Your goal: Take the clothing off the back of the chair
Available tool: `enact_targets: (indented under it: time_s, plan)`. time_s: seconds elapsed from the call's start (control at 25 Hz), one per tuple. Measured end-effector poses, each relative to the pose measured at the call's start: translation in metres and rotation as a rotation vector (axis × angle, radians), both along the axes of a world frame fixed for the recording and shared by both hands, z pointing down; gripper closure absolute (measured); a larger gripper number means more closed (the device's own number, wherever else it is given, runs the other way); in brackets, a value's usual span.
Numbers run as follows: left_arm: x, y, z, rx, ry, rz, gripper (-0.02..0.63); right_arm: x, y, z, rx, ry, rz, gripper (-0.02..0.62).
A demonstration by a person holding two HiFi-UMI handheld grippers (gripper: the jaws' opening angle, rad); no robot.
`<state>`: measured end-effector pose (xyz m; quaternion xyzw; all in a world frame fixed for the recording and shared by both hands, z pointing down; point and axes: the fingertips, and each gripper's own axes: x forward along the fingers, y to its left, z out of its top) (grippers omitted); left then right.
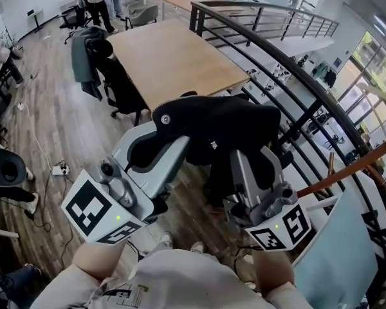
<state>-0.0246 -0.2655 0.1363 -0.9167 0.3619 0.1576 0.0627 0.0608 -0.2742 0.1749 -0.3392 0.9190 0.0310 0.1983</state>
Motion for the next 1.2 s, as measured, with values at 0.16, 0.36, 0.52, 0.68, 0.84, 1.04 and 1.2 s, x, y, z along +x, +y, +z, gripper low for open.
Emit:
enact_targets:
  time_s: [0.16, 0.36, 0.52, 0.68, 0.84, 1.04, 1.2]
  plan:
    - [-0.033, 0.028, -0.03, 0.082, -0.013, -0.077, 0.598, -0.037, 0.015, -0.026, 0.068, 0.004, -0.085, 0.554]
    - [-0.091, 0.074, -0.044, 0.131, -0.032, -0.233, 0.598, -0.1, 0.045, -0.04, 0.118, 0.005, -0.228, 0.554]
    - [-0.142, 0.122, -0.046, 0.132, -0.061, -0.366, 0.598, -0.159, 0.081, -0.039, 0.116, 0.003, -0.351, 0.555]
    - [-0.185, 0.165, -0.039, 0.098, -0.074, -0.483, 0.598, -0.206, 0.117, -0.035, 0.1, 0.001, -0.458, 0.555]
    - [-0.23, 0.206, -0.037, 0.072, -0.058, -0.614, 0.598, -0.255, 0.151, -0.036, 0.094, -0.002, -0.585, 0.557]
    - [-0.284, 0.242, -0.031, 0.054, -0.06, -0.748, 0.597, -0.316, 0.181, -0.033, 0.078, -0.009, -0.707, 0.557]
    - [-0.305, 0.254, -0.021, 0.034, -0.093, -0.887, 0.597, -0.347, 0.189, -0.024, 0.039, -0.024, -0.812, 0.558]
